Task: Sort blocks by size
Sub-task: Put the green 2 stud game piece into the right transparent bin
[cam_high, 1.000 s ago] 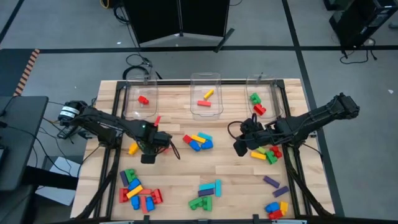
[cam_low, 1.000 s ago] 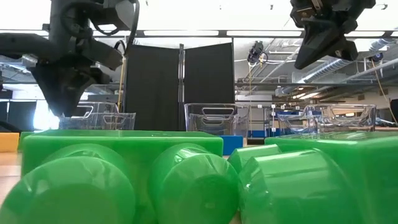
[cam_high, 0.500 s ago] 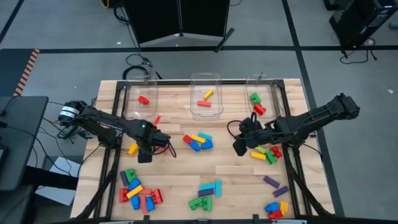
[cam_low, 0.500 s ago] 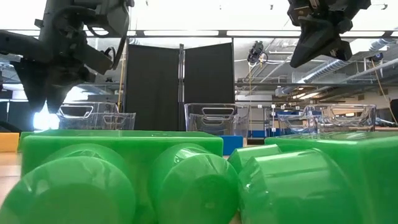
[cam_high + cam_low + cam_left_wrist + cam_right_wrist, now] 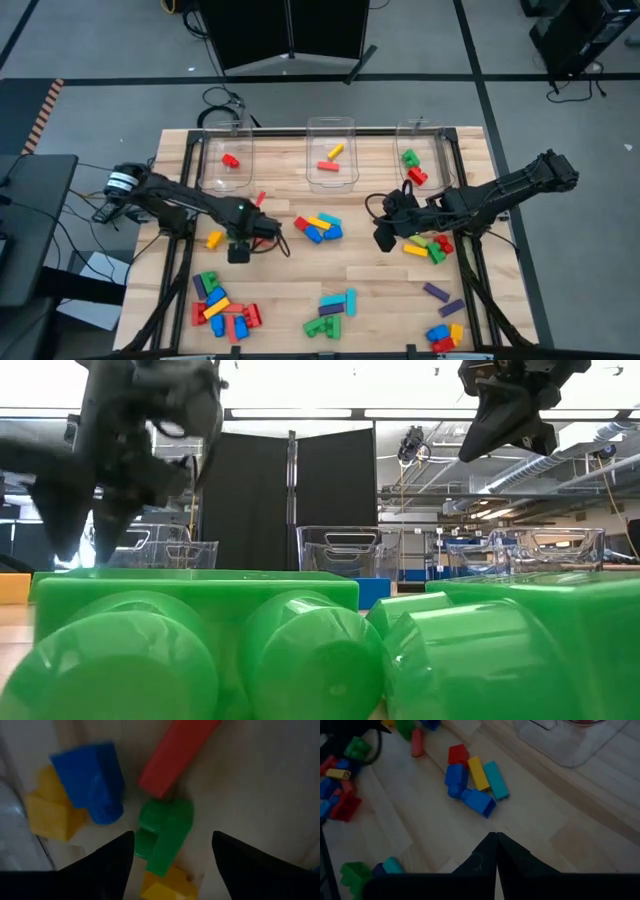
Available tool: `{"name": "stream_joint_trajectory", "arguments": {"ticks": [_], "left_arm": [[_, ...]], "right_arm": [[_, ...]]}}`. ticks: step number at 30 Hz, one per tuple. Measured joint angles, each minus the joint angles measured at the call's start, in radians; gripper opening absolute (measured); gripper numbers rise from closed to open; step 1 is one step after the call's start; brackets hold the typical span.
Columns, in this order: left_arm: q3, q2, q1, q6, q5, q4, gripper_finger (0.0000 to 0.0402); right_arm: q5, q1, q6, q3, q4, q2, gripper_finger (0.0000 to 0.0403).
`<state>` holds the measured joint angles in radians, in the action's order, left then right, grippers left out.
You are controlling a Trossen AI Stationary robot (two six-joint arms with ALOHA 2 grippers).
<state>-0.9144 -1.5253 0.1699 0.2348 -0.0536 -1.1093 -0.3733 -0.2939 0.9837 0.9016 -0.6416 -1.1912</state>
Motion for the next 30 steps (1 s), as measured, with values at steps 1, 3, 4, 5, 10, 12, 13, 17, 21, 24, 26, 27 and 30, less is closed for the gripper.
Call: {"name": "stream_joint_trajectory", "arguments": {"ticks": [1, 3, 4, 5, 10, 12, 13, 17, 21, 24, 26, 27, 30], "left_arm": [[0.007, -0.017, 0.0, 0.0, 0.0, -0.004, 0.0273], [0.025, -0.047, 0.0, 0.0, 0.0, 0.0, 0.0272], [0.035, -0.063, 0.0, 0.0, 0.0, 0.0, 0.0271], [0.044, -0.076, 0.0, 0.0, 0.0, -0.001, 0.0271], [0.074, -0.118, 0.0, 0.001, 0.007, 0.042, 0.0266], [0.078, -0.118, 0.0, 0.001, 0.009, 0.069, 0.0253], [0.079, -0.118, 0.0, 0.002, 0.011, 0.076, 0.0243], [0.079, -0.118, 0.0, 0.005, 0.017, 0.081, 0.0182], [0.079, -0.118, 0.0, 0.032, 0.019, 0.081, 0.0141], [0.079, -0.118, 0.0, 0.042, 0.033, 0.081, 0.0141], [0.079, -0.117, 0.0, 0.068, 0.039, 0.072, 0.0141], [0.079, -0.117, 0.0, 0.084, 0.043, 0.064, 0.0141], [0.066, -0.117, 0.0, 0.105, 0.073, 0.014, 0.0141]], "right_arm": [[0.0, 0.0, 0.0, 0.0, 0.001, 0.0, 0.0021], [0.0, -0.003, 0.0, 0.0, 0.001, 0.0, 0.0021], [0.0, -0.006, 0.0, 0.0, 0.002, 0.0, 0.0021], [0.0, -0.009, 0.0, 0.0, 0.002, 0.0, 0.002], [0.001, -0.02, -0.018, 0.0, 0.003, 0.0, 0.0017], [0.001, -0.021, -0.018, 0.0, 0.004, 0.0, 0.0018], [0.001, -0.021, -0.018, 0.0, 0.005, 0.0, 0.0019], [0.005, -0.021, -0.018, 0.0, 0.01, 0.0, 0.0021], [0.006, -0.021, -0.018, 0.0, 0.014, 0.0, 0.0018], [0.006, -0.021, -0.018, 0.0, 0.014, 0.0, 0.0017], [0.006, -0.021, -0.019, 0.0, 0.014, 0.0, 0.0018], [0.006, -0.021, -0.019, 0.0, 0.014, 0.0, 0.0019], [0.006, -0.021, -0.031, 0.0, 0.014, 0.0, 0.0021]]}}
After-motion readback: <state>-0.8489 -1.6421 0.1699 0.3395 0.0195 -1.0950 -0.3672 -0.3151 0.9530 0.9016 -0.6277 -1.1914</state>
